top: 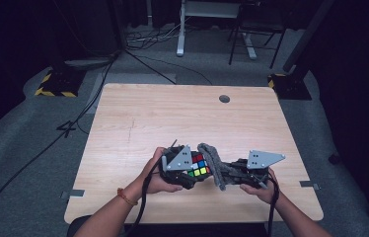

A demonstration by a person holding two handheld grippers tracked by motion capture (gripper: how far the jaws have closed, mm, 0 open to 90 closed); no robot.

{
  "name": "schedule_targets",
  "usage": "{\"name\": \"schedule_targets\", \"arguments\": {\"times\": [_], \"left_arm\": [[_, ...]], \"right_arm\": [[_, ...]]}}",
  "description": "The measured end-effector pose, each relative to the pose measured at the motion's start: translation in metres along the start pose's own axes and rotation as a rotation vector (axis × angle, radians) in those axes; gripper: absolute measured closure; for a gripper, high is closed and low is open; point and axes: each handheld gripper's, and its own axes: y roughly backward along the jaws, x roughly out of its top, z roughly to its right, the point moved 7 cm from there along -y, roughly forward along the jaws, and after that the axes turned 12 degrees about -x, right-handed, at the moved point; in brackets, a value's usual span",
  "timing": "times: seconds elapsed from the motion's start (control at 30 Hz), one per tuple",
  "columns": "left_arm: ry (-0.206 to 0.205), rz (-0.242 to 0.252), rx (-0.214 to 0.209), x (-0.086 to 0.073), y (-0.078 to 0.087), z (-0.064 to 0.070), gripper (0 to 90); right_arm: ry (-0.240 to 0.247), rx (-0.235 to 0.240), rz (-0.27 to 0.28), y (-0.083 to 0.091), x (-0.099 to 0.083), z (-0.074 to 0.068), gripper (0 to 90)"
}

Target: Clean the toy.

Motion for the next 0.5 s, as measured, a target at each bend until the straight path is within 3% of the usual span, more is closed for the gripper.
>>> {"name": "schedule_targets", "arguments": {"times": [0.1, 0.2, 0.3, 0.37, 0.5], "left_arm": [[0.008, 0.057, -0.014, 0.006, 0.006, 0.0, 33.1], [-0.006, 0.041, -0.011, 0.004, 0.001, 0.002, 32.8], [0.014, 0.055, -0.034, 0.003, 0.0, 0.001, 32.4], [0.011, 0.019, -0.028, -0.001, -0.005, 0.002, 32.3], [0.006, -0.048, -0.032, -0.008, -0.016, 0.003, 32.3]], "right_arm": [[-0.043, 0.029, -0.02, -0.005, -0.01, 0.004, 77.5], [-0.065, 0.074, 0.046, -0.001, -0.002, 0.002, 77.5], [-0.063, 0.084, 0.098, 0.006, 0.006, -0.002, 77.5], [-0.078, 0.095, 0.124, 0.01, 0.01, -0.002, 77.6], [-0.062, 0.105, 0.15, 0.011, 0.017, -0.007, 77.6]]}}
